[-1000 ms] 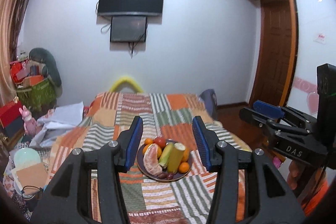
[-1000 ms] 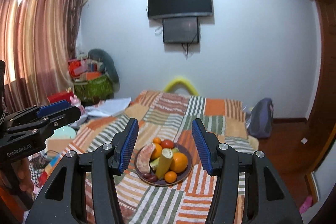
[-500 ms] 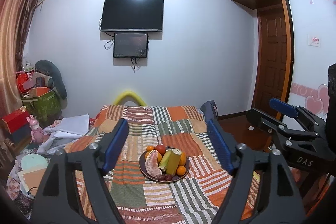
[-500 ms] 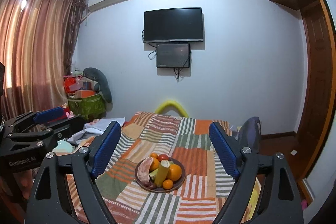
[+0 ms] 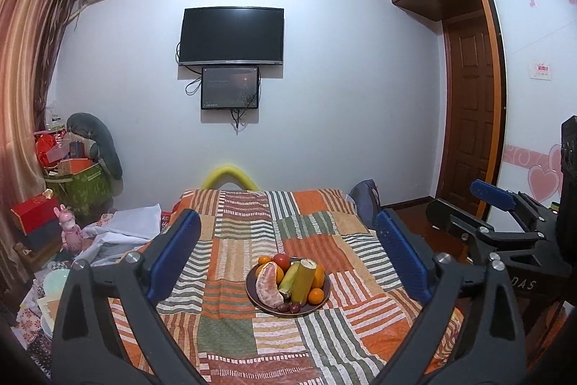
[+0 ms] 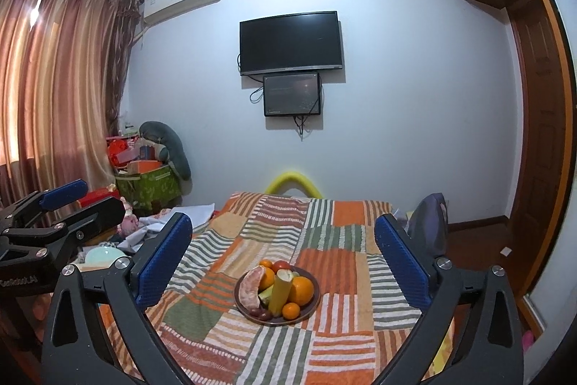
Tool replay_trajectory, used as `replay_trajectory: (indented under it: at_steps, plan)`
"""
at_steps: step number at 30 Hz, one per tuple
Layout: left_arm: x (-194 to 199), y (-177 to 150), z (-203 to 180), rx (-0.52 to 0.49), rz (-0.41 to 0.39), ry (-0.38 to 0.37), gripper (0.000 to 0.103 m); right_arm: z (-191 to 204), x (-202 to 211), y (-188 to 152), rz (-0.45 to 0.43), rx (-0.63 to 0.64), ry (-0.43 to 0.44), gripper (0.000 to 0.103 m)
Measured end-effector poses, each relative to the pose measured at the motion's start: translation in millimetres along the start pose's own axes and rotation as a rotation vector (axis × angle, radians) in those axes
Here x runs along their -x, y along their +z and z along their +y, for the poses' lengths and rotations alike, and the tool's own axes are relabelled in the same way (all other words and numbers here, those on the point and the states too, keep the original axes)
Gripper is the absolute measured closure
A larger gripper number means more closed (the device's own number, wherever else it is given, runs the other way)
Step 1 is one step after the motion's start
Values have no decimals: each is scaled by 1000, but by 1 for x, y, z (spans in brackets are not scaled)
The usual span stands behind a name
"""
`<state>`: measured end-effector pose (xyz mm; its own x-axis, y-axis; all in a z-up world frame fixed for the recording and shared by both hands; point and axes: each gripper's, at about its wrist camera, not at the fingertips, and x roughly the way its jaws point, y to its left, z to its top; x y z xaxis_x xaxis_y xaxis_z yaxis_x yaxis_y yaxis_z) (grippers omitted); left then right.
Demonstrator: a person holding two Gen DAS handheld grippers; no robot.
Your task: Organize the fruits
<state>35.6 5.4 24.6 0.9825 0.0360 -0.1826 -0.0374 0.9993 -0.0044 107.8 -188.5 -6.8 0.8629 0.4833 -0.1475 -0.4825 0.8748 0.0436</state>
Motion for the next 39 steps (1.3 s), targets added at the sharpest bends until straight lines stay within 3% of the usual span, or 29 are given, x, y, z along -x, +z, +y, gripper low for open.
replay_trajectory:
  at_steps: [39]
  plan:
    - [-3,-6,-2,-1,6,6,0,0,9,4,-11,-21,15,0]
